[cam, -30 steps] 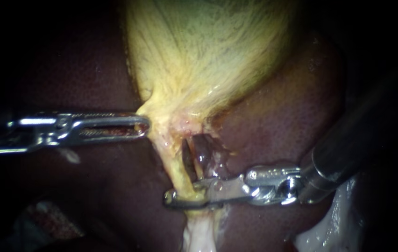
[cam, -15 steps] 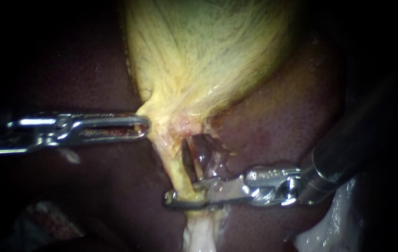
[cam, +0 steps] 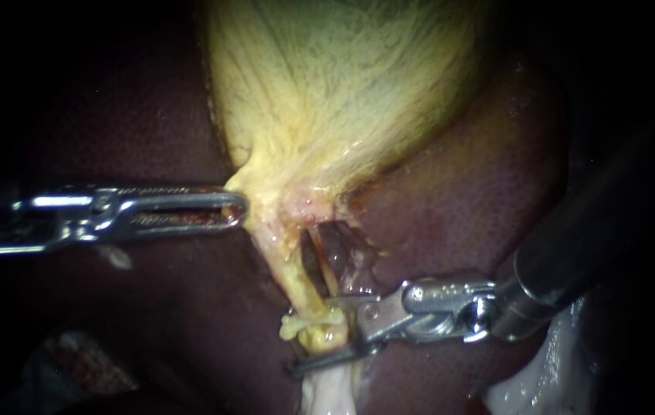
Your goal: Going back first clip left tube
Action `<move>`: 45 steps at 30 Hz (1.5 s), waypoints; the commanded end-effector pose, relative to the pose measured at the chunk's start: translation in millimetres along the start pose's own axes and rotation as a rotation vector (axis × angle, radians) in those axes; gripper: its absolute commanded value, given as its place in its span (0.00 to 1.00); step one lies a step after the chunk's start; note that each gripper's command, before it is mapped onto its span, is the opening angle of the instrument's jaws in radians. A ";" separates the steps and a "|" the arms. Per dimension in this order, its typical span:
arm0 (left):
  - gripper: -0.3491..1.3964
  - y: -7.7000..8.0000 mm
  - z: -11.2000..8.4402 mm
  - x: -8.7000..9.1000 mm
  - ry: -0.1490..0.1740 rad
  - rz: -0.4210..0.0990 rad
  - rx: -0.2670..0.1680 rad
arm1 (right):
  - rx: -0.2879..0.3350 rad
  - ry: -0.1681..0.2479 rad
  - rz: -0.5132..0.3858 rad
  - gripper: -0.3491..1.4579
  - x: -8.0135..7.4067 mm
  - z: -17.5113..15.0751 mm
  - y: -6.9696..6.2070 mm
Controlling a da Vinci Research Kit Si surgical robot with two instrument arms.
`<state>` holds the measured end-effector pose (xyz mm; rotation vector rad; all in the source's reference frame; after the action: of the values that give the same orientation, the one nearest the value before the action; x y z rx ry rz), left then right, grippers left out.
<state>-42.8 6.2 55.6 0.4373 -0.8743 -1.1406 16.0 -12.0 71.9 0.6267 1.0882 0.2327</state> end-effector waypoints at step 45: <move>0.07 1.6 1.7 0.8 -0.003 0.007 -0.002 | -0.152 0.058 -0.134 0.52 6.0 -21.3 -2.6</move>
<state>-43.1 6.2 58.3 0.4312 -0.8771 -1.1360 -0.3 -3.6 59.1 0.4073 1.1543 0.2127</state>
